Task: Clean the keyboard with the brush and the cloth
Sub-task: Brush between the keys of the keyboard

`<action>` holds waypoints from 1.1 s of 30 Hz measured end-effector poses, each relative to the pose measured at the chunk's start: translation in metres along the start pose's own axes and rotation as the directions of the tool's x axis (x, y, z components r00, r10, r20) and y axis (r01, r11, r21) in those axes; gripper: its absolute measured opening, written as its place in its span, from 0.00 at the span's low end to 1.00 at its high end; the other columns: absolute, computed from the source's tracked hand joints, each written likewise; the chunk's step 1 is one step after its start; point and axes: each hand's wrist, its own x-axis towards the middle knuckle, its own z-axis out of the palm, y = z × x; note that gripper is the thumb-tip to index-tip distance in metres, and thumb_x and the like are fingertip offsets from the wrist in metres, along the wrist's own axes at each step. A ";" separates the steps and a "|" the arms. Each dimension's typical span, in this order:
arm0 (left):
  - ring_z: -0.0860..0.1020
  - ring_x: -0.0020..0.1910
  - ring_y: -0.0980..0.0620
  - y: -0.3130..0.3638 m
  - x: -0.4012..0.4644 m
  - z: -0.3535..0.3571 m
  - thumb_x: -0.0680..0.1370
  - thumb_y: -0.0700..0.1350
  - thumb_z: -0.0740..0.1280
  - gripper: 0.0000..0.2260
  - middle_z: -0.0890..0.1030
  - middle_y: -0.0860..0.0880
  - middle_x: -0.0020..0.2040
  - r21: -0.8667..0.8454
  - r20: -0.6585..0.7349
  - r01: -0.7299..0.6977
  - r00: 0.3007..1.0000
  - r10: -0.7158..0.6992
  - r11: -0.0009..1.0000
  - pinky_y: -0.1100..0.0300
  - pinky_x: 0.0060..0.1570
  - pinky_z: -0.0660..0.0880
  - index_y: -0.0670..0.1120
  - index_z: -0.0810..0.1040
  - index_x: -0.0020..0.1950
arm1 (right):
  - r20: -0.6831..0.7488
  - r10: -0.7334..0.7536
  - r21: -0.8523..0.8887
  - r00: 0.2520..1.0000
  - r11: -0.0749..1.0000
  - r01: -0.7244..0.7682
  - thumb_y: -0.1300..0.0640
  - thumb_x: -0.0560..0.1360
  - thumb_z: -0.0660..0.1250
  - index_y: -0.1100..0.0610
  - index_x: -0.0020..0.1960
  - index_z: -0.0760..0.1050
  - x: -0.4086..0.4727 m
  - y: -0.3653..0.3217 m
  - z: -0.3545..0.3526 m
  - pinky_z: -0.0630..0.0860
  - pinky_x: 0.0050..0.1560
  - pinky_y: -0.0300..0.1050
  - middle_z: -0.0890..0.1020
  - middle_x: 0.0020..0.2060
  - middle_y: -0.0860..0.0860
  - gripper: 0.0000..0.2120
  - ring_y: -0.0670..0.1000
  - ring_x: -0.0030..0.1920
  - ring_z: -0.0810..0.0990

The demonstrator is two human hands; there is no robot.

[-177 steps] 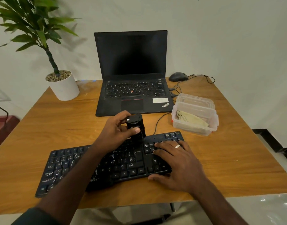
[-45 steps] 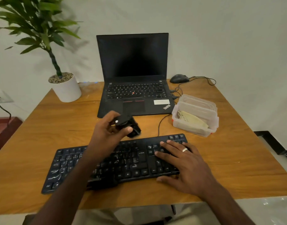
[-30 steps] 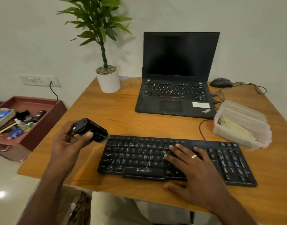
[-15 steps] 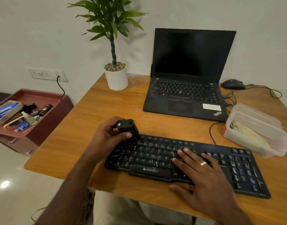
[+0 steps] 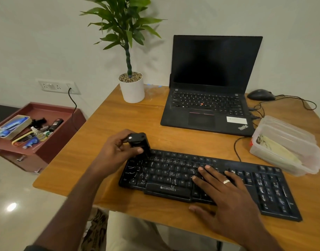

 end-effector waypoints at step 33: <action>0.78 0.34 0.47 0.012 0.019 0.021 0.72 0.38 0.76 0.11 0.81 0.49 0.41 0.029 0.163 0.008 0.987 -0.012 1.000 0.55 0.34 0.74 0.40 0.77 0.50 | 0.011 0.012 0.019 1.000 1.000 -0.012 0.24 0.75 0.54 0.42 0.72 0.72 -0.002 0.000 0.000 0.58 0.71 0.57 0.72 0.73 0.44 0.34 0.46 0.75 0.67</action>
